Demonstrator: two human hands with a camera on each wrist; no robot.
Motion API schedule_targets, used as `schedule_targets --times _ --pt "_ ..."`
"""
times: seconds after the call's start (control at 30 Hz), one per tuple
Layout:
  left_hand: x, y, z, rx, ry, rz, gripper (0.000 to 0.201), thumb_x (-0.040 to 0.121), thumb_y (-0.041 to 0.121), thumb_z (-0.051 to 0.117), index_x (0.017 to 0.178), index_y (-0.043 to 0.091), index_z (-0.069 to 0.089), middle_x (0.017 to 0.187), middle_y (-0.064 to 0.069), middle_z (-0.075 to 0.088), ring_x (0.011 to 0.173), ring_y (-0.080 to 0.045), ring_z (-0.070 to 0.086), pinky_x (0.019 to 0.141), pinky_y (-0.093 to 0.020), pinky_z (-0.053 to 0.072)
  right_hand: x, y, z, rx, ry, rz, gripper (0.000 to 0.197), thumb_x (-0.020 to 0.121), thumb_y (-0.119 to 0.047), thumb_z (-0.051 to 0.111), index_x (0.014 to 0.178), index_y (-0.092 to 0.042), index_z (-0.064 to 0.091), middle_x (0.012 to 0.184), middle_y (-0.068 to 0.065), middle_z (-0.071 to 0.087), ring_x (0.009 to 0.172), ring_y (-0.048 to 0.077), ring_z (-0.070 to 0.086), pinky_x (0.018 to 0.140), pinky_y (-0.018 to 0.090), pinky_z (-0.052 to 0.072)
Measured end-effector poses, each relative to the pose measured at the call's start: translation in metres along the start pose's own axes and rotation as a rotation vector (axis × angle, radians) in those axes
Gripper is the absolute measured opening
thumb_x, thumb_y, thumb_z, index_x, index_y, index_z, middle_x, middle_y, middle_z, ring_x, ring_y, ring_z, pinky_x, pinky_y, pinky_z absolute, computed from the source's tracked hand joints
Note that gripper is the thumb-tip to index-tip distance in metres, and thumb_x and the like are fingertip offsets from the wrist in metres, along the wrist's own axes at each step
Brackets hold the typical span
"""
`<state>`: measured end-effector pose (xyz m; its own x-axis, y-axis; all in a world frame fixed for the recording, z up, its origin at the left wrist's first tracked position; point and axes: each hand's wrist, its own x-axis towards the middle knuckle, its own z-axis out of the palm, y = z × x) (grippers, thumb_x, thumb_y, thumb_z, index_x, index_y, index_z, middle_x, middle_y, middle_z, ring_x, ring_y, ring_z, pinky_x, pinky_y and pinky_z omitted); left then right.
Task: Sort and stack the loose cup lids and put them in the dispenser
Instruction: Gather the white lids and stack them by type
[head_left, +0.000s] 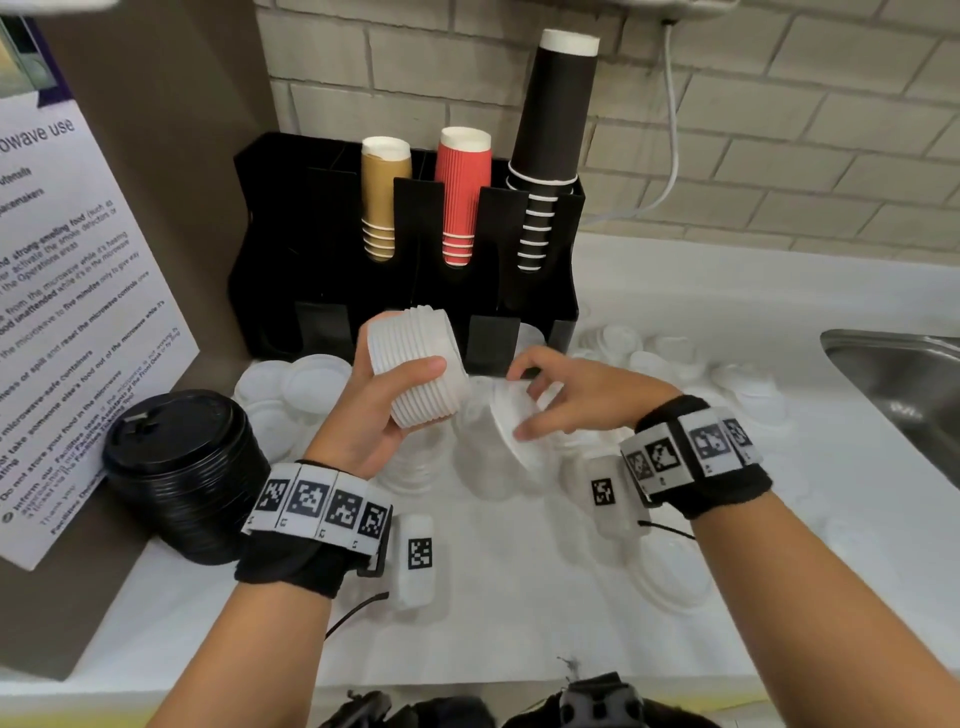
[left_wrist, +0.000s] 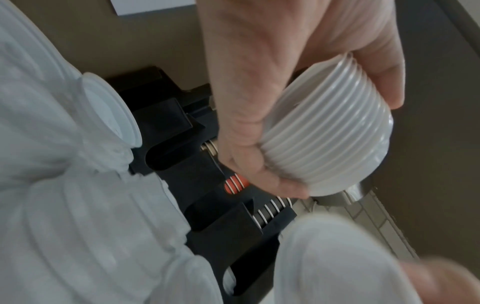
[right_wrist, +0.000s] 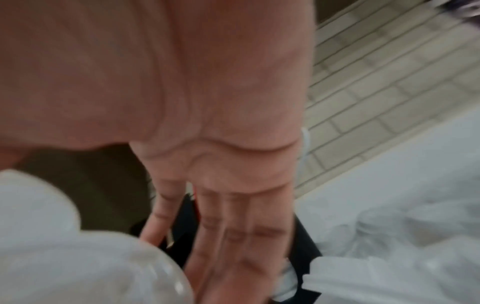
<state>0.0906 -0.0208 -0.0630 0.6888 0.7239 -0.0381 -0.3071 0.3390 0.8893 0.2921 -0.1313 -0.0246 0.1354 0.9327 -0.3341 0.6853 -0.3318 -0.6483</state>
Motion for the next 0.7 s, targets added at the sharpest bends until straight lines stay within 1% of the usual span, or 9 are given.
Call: schedule_targets --times 0.07,0.13,0.23,0.27,0.3,0.4,0.57,0.63,0.7 --pt "0.001 -0.006 0.007 0.029 -0.030 -0.029 0.082 0.060 0.021 0.077 0.134 0.029 0.042 0.131 -0.004 0.052 0.119 -0.029 0.055 0.080 -0.046 0.057 -0.009 0.003 0.002 0.328 0.122 -0.107 0.046 0.074 -0.034 0.078 0.111 -0.044 0.053 0.107 -0.007 0.059 0.089 0.010 0.064 0.074 0.024 0.053" --pt "0.002 -0.011 0.013 0.033 -0.058 -0.056 0.083 0.052 0.028 0.080 0.128 0.034 0.046 0.125 0.000 0.055 0.114 -0.025 0.057 0.078 -0.044 0.057 -0.015 0.005 0.012 0.576 0.185 -0.219 0.049 0.071 -0.031 0.074 0.116 -0.041 0.057 0.106 -0.003 0.062 0.094 0.012 0.065 0.079 0.029 0.055" --pt "0.004 -0.018 0.021 0.008 -0.085 -0.071 0.075 0.051 0.031 0.081 0.119 0.038 0.050 0.120 0.002 0.059 0.110 -0.022 0.060 0.074 -0.041 0.058 -0.021 0.009 0.032 0.764 0.259 -0.320 0.055 0.071 -0.030 0.071 0.123 -0.039 0.057 0.111 0.002 0.062 0.100 0.019 0.063 0.086 0.041 0.055" --pt "0.005 -0.020 0.024 0.015 -0.090 -0.068 0.074 0.051 0.031 0.081 0.119 0.038 0.050 0.119 0.002 0.059 0.110 -0.022 0.060 0.073 -0.040 0.058 -0.022 0.009 0.037 0.783 0.299 -0.328 0.056 0.070 -0.031 0.071 0.123 -0.039 0.057 0.114 0.004 0.061 0.103 0.021 0.063 0.087 0.042 0.055" --pt "0.005 -0.021 0.026 0.027 -0.093 -0.062 0.074 0.051 0.032 0.080 0.118 0.038 0.049 0.119 0.002 0.058 0.111 -0.022 0.059 0.072 -0.039 0.057 -0.022 0.008 0.043 0.793 0.340 -0.330 0.056 0.070 -0.031 0.072 0.123 -0.040 0.057 0.116 0.005 0.060 0.104 0.021 0.062 0.086 0.040 0.055" --pt "0.006 -0.024 0.032 0.057 -0.113 -0.040 0.074 0.052 0.033 0.080 0.119 0.038 0.048 0.118 0.002 0.058 0.111 -0.022 0.059 0.069 -0.035 0.056 -0.024 0.008 0.052 0.802 0.437 -0.338 0.056 0.070 -0.034 0.074 0.123 -0.041 0.057 0.117 0.004 0.061 0.105 0.021 0.062 0.081 0.032 0.054" --pt "0.005 -0.024 0.036 0.118 -0.195 0.000 0.080 0.053 0.032 0.079 0.125 0.034 0.043 0.119 0.003 0.056 0.111 -0.018 0.058 0.073 -0.030 0.055 -0.029 0.008 0.049 0.762 0.467 -0.345 0.052 0.074 -0.029 0.072 0.122 -0.043 0.058 0.116 0.002 0.062 0.103 0.019 0.062 0.075 0.024 0.052" --pt "0.005 -0.024 0.037 0.140 -0.236 0.003 0.080 0.054 0.031 0.079 0.126 0.031 0.043 0.120 0.001 0.055 0.112 -0.018 0.056 0.074 -0.028 0.054 -0.031 0.010 0.045 0.750 0.453 -0.343 0.052 0.075 -0.027 0.071 0.122 -0.043 0.058 0.117 0.003 0.062 0.105 0.021 0.062 0.077 0.027 0.053" --pt "0.004 -0.024 0.038 0.160 -0.268 0.000 0.080 0.055 0.030 0.079 0.126 0.030 0.042 0.123 -0.003 0.053 0.114 -0.021 0.055 0.075 -0.028 0.053 -0.033 0.011 0.042 0.737 0.434 -0.349 0.052 0.077 -0.021 0.070 0.123 -0.042 0.058 0.120 0.007 0.061 0.108 0.026 0.061 0.081 0.033 0.055"
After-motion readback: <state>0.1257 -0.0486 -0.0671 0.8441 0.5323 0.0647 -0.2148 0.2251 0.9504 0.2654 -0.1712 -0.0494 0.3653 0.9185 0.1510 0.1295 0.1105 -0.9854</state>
